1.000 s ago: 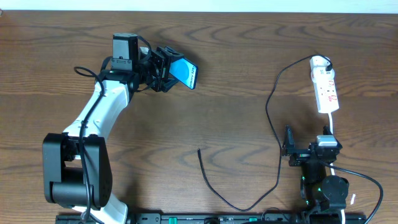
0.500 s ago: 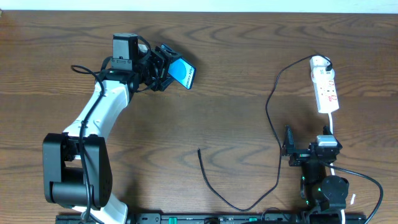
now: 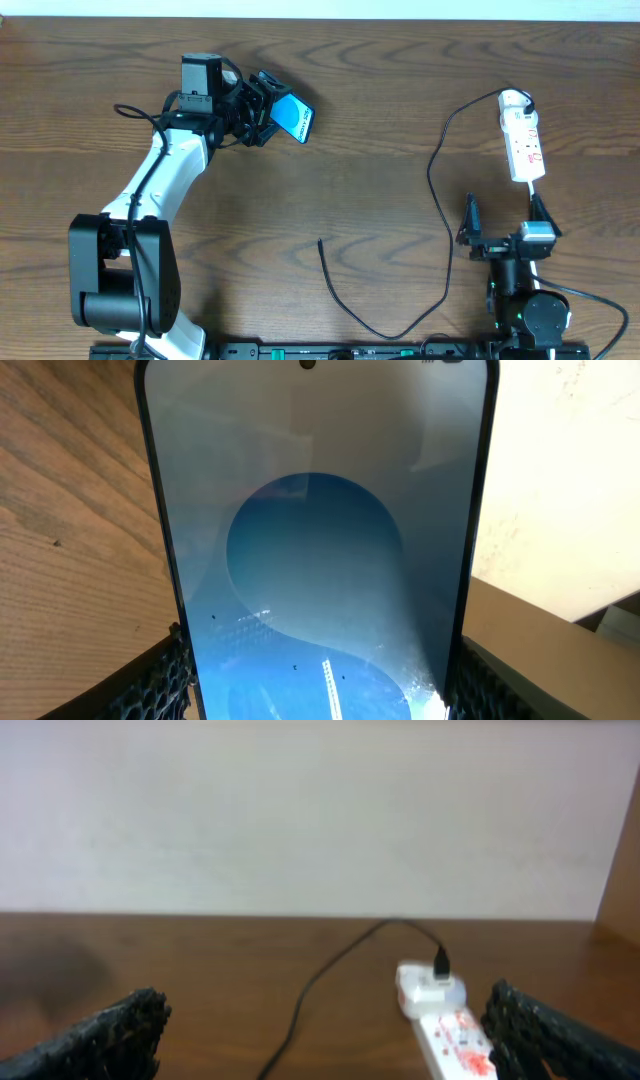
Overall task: Plug charger to phone and switch on socket
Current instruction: 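Move the right gripper up and left toward the held phone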
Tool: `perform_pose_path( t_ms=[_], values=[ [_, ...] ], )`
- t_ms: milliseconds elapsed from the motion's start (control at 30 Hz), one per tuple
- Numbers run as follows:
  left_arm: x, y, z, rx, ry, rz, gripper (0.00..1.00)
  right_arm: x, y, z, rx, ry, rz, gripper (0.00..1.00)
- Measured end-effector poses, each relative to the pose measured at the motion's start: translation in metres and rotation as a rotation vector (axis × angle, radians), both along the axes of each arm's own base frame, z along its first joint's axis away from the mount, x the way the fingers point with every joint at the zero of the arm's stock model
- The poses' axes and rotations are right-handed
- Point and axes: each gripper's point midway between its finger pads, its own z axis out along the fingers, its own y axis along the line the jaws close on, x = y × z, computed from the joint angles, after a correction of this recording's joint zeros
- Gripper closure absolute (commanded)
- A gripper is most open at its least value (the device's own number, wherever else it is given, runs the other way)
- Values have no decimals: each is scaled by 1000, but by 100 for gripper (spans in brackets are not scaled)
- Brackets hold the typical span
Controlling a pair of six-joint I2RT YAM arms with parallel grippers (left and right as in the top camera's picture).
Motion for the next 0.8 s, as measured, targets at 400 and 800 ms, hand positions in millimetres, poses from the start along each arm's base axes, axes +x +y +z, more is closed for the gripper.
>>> perform_pose_path(
  t_ms=[400,800],
  values=[
    [0,1,0,3,-1,3,92,0,14,-5,-9,22,79,1],
    [1,1,0,3,-1,3,92,18,19,-6,-10,177,107,1]
  ],
)
